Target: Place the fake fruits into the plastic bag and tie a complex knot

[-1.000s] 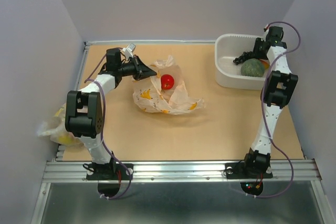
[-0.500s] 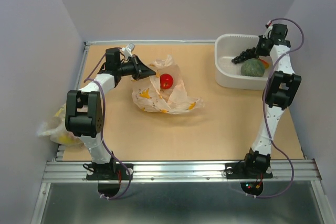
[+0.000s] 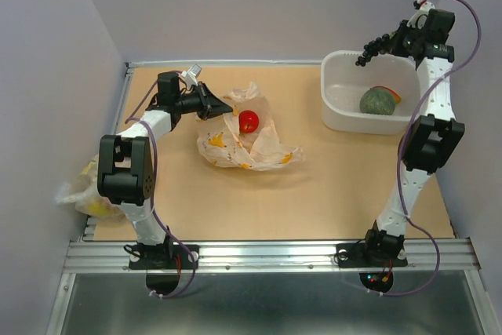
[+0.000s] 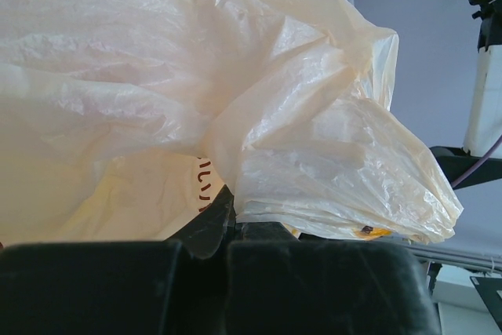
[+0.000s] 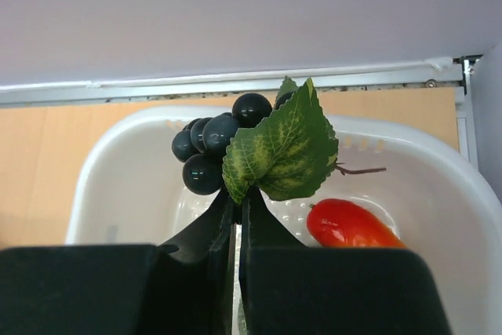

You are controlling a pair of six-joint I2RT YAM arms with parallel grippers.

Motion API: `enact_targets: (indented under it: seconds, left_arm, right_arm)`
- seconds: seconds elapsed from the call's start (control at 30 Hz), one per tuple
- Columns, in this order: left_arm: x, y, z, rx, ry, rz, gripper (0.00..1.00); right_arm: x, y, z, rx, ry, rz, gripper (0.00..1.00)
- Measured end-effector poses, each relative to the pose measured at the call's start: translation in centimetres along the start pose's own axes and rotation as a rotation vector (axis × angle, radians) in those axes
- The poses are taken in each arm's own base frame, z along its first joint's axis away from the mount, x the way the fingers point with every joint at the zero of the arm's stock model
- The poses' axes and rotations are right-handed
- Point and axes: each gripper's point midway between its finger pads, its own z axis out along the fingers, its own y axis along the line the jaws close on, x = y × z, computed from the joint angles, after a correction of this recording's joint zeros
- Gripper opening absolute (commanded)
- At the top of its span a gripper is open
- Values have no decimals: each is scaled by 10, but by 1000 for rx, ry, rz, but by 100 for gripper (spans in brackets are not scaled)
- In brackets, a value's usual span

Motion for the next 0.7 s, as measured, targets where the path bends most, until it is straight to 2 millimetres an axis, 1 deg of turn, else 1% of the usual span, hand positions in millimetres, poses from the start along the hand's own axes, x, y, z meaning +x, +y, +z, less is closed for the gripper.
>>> enact_targets:
  seconds: [0.07, 0.23, 0.3, 0.4, 0.43, 0.5, 0.57, 0.63, 0.7]
  left_arm:
    - [0, 0, 0, 0, 0, 0, 0]
    - [0, 0, 0, 0, 0, 4, 0]
    - [0, 0, 0, 0, 0, 8, 0]
    - [1, 1, 0, 0, 1, 9, 0]
    - [1, 1, 0, -1, 1, 10, 0]
    - [1, 1, 0, -1, 2, 12, 0]
    - [1, 1, 0, 0, 1, 14, 0]
    - [1, 1, 0, 0, 2, 15, 0]
    - [1, 1, 0, 0, 2, 16, 0]
  right_arm:
    - [-3, 7, -6, -22, -7, -2, 0]
    - [1, 23, -24, -76, 7, 5, 0]
    - [2, 33, -37, -103, 14, 10, 0]
    - [5, 58, -68, -159, 19, 8, 1]
    - [6, 62, -73, -168, 18, 7, 0]
    - [7, 82, -98, -210, 13, -3, 0]
    - [12, 103, -115, -255, 9, -26, 0]
    - [19, 133, -135, -313, 11, -53, 0]
    - [28, 162, -149, -375, 13, -89, 0]
